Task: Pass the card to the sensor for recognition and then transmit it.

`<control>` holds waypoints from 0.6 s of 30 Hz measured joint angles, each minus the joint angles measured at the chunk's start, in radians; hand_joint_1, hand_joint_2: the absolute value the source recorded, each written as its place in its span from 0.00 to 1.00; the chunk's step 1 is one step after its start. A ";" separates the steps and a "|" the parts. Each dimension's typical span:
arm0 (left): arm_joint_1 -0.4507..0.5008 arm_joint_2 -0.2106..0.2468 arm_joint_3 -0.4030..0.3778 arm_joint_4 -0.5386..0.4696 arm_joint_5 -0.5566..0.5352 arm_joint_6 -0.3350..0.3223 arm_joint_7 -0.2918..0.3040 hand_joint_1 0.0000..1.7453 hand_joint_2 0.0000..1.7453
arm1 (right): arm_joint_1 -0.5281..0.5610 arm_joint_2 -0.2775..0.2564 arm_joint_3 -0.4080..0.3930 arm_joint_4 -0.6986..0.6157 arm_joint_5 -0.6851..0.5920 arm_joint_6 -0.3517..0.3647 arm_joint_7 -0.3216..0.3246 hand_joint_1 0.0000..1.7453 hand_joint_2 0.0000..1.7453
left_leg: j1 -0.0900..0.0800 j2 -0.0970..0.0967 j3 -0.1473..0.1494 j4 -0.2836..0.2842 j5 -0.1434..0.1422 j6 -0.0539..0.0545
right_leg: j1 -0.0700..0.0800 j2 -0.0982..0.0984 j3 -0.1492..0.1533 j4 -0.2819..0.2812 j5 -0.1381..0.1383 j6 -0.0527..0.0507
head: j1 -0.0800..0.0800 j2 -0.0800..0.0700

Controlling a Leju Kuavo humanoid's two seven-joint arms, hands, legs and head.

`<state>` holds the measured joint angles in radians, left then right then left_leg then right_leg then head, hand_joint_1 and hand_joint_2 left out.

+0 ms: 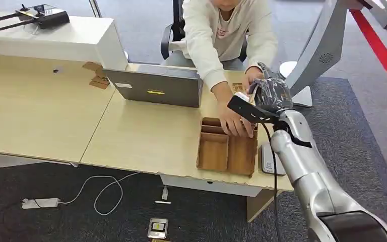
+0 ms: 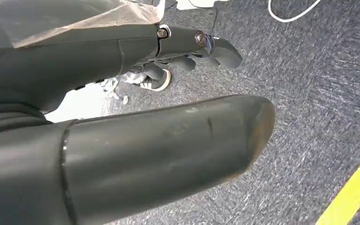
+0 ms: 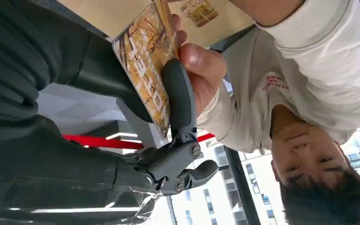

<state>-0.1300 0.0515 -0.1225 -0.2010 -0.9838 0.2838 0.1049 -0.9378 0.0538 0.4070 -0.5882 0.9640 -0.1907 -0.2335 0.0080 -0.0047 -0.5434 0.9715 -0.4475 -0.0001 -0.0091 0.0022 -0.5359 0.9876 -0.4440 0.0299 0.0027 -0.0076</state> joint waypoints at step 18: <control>0.003 0.000 -0.002 0.000 -0.001 0.001 0.008 0.00 0.00 | 0.000 0.002 0.000 0.022 -0.005 0.005 0.011 1.00 1.00 | 0.000 0.000 0.000 0.000 0.000 0.000 | 0.000 0.000 0.000 0.000 0.000 0.000 | 0.000 0.000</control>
<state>-0.1274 0.0515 -0.1244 -0.2010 -0.9846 0.2846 0.1125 -0.9381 0.0553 0.4070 -0.5657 0.9586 -0.1858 -0.2228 0.0080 -0.0045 -0.5432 0.9716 -0.4475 -0.0001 -0.0092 0.0022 -0.5361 0.9875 -0.4440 0.0299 0.0027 -0.0076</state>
